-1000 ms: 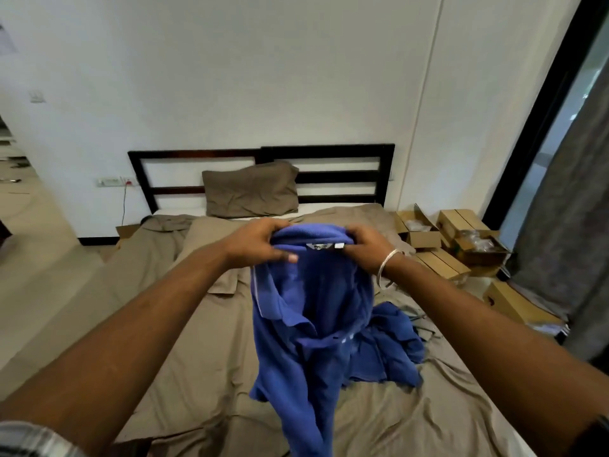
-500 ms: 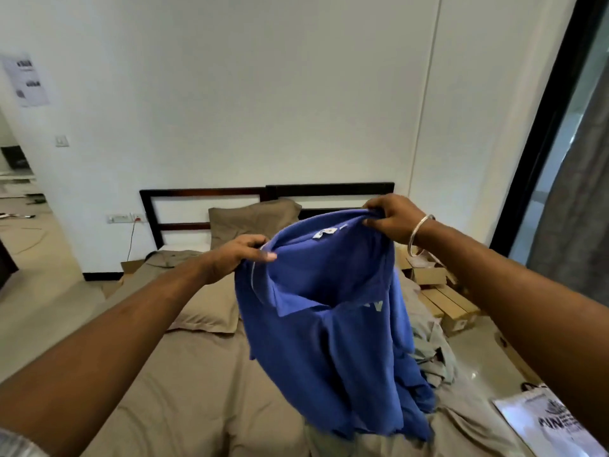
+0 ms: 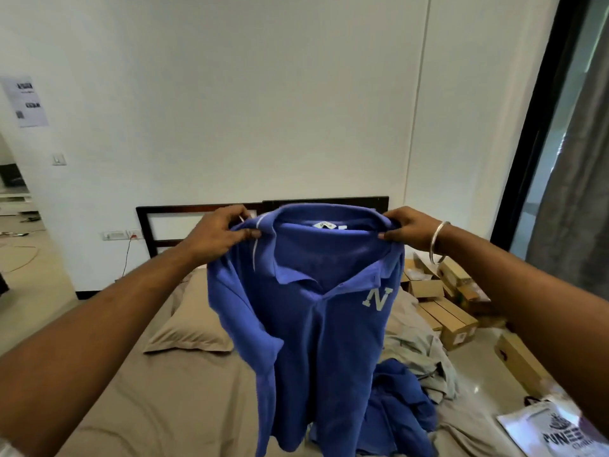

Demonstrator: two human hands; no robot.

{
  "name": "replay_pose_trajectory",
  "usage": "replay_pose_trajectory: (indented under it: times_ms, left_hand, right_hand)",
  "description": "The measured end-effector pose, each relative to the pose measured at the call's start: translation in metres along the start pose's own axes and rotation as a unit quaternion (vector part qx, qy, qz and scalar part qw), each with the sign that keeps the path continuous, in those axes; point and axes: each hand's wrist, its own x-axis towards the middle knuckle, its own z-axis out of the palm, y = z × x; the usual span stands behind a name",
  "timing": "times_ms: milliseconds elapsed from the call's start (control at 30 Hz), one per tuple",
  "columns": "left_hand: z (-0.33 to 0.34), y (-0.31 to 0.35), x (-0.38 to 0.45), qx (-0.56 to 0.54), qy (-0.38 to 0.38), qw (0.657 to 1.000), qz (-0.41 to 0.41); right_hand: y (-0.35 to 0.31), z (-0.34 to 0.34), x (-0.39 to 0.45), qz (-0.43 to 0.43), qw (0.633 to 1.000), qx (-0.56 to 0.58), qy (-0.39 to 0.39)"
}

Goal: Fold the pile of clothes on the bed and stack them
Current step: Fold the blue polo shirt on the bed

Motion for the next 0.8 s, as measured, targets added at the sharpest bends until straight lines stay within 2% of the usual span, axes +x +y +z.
replay_pose_trajectory:
  times_ms: [33, 100, 167, 233, 300, 333, 400, 433, 500, 533, 600, 633, 700, 733, 800]
  left_hand:
    - [-0.007, 0.001, 0.0, 0.007, -0.039, 0.999, 0.005]
    - [-0.019, 0.001, -0.001, 0.026, -0.101, 0.995, 0.001]
    - [-0.024, -0.001, 0.001, 0.058, -0.081, 0.995, -0.01]
    - [-0.023, 0.0, 0.003, 0.087, -0.002, 0.996, -0.013]
    - [-0.019, 0.0, 0.002, 0.093, 0.078, 0.992, -0.03]
    - [-0.016, -0.001, 0.002, 0.082, 0.113, 0.989, -0.046]
    - [-0.016, -0.004, 0.0, 0.025, 0.144, 0.987, -0.072]
    - [-0.016, -0.006, -0.001, -0.008, 0.136, 0.988, -0.066]
    - [-0.016, -0.008, -0.007, -0.019, 0.109, 0.993, -0.031]
    - [-0.017, -0.008, -0.01, 0.0, 0.103, 0.995, -0.013]
    - [-0.025, -0.005, -0.016, 0.033, 0.077, 0.996, 0.027]
    - [-0.031, -0.003, -0.02, 0.052, 0.036, 0.997, 0.054]
    - [-0.043, -0.002, -0.025, 0.109, -0.06, 0.985, 0.118]
    - [-0.046, -0.004, -0.028, 0.133, -0.072, 0.98, 0.131]
    - [-0.044, -0.014, -0.034, 0.125, -0.016, 0.985, 0.115]
  right_hand:
    - [0.005, -0.003, 0.0, -0.009, 0.999, -0.039, 0.027]
    - [0.013, -0.001, 0.003, -0.021, 0.995, -0.001, 0.1]
    - [0.014, 0.007, 0.008, -0.041, 0.986, 0.052, 0.152]
    - [0.005, 0.013, 0.01, -0.062, 0.985, 0.105, 0.122]
    - [-0.001, 0.01, 0.01, -0.07, 0.972, 0.223, 0.029]
    - [-0.002, 0.006, 0.009, -0.062, 0.968, 0.243, -0.011]
    - [-0.004, -0.005, 0.002, -0.064, 0.981, 0.175, -0.05]
    - [-0.004, -0.009, -0.001, -0.071, 0.992, 0.102, -0.037]
    - [-0.002, -0.01, -0.003, -0.095, 0.992, -0.014, 0.08]
    - [0.001, -0.009, -0.003, -0.1, 0.982, -0.027, 0.156]
    - [0.005, -0.005, -0.004, -0.104, 0.965, 0.041, 0.239]
    - [0.006, -0.002, -0.006, -0.098, 0.964, 0.065, 0.238]
    - [0.01, 0.0, -0.012, -0.059, 0.979, 0.055, 0.185]
    - [0.011, 0.0, -0.016, -0.048, 0.985, 0.02, 0.163]
    - [0.011, -0.001, -0.026, -0.056, 0.985, -0.038, 0.16]
